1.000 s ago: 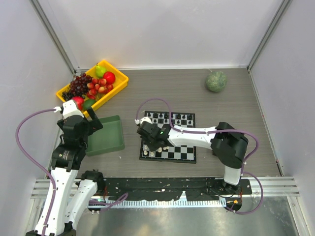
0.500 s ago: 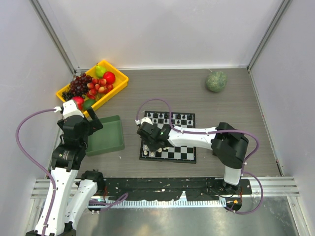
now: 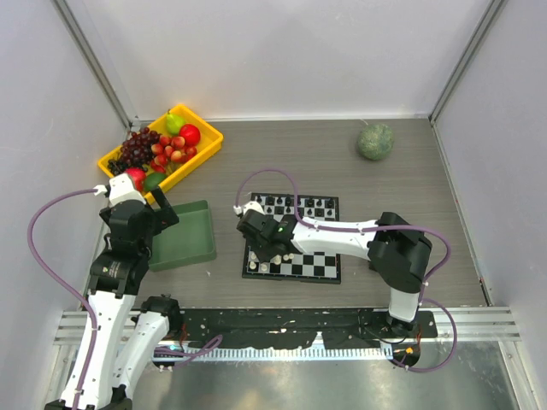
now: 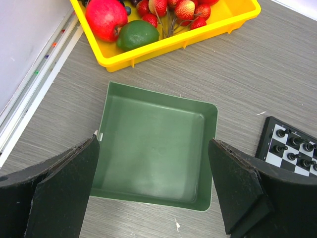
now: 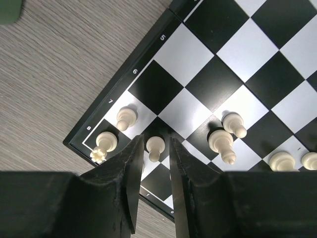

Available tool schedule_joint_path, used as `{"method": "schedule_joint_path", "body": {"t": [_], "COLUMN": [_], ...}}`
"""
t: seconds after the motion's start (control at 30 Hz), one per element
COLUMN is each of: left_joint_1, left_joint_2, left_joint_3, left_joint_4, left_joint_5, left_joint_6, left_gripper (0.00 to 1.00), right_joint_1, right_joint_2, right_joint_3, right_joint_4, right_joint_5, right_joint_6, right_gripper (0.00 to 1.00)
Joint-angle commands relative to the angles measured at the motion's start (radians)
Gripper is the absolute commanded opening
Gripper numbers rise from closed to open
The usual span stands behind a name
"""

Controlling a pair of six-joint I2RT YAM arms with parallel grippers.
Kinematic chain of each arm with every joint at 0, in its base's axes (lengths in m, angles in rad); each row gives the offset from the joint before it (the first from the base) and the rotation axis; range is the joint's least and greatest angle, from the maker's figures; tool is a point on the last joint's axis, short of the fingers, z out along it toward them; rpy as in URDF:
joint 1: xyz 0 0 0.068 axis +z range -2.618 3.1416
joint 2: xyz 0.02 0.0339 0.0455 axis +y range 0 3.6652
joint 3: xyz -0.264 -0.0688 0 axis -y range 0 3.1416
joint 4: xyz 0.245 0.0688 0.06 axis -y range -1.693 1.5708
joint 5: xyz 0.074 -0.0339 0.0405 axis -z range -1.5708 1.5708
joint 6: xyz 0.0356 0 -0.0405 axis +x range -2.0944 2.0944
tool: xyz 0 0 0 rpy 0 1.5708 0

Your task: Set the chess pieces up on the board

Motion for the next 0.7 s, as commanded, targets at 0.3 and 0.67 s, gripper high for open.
{"method": "schedule_joint_path", "body": {"t": [0.3, 0.67], "left_joint_1": [0.005, 0.005], "left_joint_2": [0.007, 0.024], "left_joint_3": [0.020, 0.010], "left_joint_4": [0.028, 0.048], "left_joint_5": [0.018, 0.047], "left_joint_6": [-0.015, -0.037], "left_gripper": [0.99, 0.99], "right_joint_1": [-0.019, -0.039], "right_joint_2": [-0.204, -0.281], "right_joint_3": [-0.023, -0.120], "right_joint_4": [0.008, 0.005], "right_joint_5": [0.058, -0.037], "right_joint_6": [-0.021, -0.008], "right_gripper": [0.43, 0.42]}}
